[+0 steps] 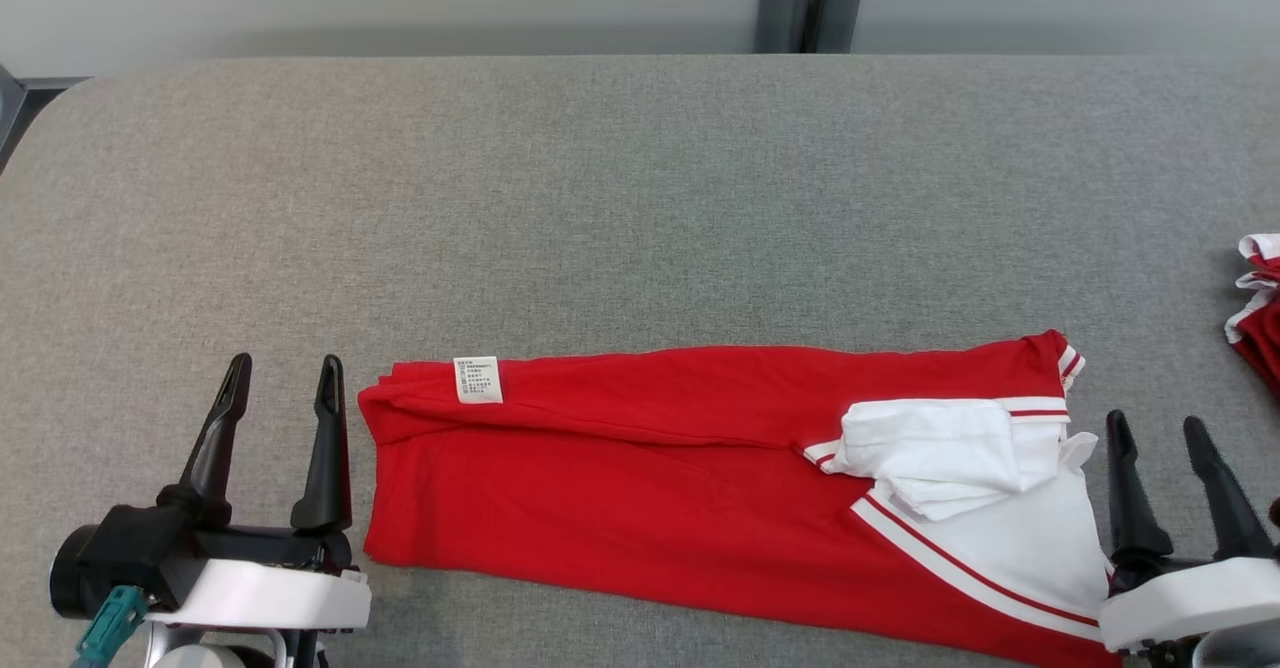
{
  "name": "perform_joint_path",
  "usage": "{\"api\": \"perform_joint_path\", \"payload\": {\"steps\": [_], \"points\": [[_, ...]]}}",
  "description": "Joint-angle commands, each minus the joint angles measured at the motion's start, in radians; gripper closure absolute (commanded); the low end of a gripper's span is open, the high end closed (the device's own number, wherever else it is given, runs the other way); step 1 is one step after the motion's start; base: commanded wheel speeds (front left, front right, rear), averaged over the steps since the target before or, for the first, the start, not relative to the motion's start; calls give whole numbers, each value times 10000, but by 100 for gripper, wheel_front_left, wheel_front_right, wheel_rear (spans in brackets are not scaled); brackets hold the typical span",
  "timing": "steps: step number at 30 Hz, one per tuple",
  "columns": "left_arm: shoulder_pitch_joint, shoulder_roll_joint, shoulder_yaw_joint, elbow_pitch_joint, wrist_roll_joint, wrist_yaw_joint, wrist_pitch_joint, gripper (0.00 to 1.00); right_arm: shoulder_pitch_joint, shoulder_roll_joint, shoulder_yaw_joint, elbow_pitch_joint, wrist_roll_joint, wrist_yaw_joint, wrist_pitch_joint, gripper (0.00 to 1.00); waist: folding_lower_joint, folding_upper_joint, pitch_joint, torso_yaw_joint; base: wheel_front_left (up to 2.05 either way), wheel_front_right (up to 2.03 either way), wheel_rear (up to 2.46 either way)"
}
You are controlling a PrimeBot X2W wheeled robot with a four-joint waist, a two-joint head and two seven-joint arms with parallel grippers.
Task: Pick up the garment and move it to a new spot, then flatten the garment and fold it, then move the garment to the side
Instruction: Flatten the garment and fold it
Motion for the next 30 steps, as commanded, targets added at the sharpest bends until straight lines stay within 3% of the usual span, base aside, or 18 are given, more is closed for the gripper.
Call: {"api": "perform_joint_path", "payload": {"steps": [1,10,18,20,21,22,30], "points": [[-286,-23,-23,32,58,-91,-38,0,-122,-91,119,421,107,7,93,0,0,-1,102,121,0,0,0],[-619,-177,-77,209,173,-247,-38,0,-731,-53,1105,3058,807,5,126,0,0,-1,357,266,0,0,0],[-660,-222,39,259,234,-295,-38,0,-525,115,2142,4622,1366,-7,1361,0,0,-1,389,185,0,0,0],[-701,-235,45,265,254,-332,-38,0,-553,123,2554,4670,1636,13,1521,80,0,-1,399,162,0,0,0],[-701,-235,45,265,254,-332,-38,0,-553,123,2554,4670,1636,13,1521,80,0,-1,399,162,0,0,0],[-728,-239,56,264,257,-327,-38,0,-589,88,2692,4694,1766,16,1629,100,0,-1,408,153,0,0,0],[-789,-301,185,214,322,-376,-38,0,-753,-842,2803,4089,2555,-36,916,100,0,-1,427,85,0,0,0]]}}
